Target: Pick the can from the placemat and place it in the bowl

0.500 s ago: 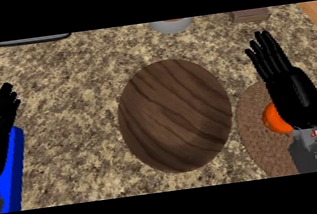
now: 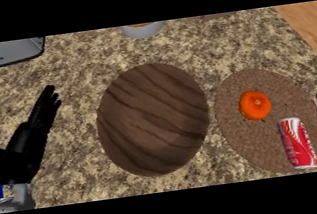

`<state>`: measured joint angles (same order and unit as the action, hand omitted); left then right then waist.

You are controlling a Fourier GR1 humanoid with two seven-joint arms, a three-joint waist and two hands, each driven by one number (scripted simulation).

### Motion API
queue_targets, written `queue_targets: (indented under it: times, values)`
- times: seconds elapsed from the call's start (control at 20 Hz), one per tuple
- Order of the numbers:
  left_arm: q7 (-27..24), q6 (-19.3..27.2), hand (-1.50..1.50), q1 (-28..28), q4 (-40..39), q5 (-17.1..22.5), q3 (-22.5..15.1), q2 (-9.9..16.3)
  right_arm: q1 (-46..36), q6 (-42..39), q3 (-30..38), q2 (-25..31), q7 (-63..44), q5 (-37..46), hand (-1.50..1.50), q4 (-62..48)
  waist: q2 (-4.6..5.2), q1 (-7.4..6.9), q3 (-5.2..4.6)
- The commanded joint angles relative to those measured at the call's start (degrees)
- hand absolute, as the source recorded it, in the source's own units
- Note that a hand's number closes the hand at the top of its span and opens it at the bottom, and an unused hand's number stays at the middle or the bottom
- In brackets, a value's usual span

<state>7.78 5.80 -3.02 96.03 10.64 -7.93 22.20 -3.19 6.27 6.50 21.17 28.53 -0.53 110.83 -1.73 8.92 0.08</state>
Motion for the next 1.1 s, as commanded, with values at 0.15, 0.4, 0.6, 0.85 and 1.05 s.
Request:
queue_targets:
  times: [0.15, 0.4, 0.6, 0.85, 1.05]
  values:
    - [-2.5, -3.7, 0.00, -0.5, 0.2, 0.8, -5.6, -3.7, 14.6, 4.8, 5.7, -2.2, 31.6, 9.7, -1.50, 0.1, 1.41, -3.28, 0.28]
    - [-2.0, -4.1, 0.00, -3.0, -0.7, 0.3, -6.6, -4.8, 25.2, 14.6, 12.6, -4.8, 41.5, 18.5, -1.50, -1.4, 1.46, -4.63, 0.05]
    - [-4.7, -3.3, 0.00, -0.1, -2.2, -1.5, -7.2, -5.2, 35.4, 21.2, 17.8, -8.7, 37.0, 26.7, -1.50, 2.1, 1.34, -4.26, -0.16]
    - [-4.1, -3.6, 0.00, -1.2, -1.6, -1.9, -8.1, -5.9, 49.8, 20.9, 19.1, -12.5, 26.4, 40.8, -1.50, 7.3, 1.86, -5.54, -0.35]
    - [-5.6, -5.3, 0.00, -3.9, -4.4, -2.3, -8.4, -6.7, 55.3, 20.4, 15.4, -20.4, 20.4, 52.1, -1.50, 12.6, 2.13, -7.53, -0.27]
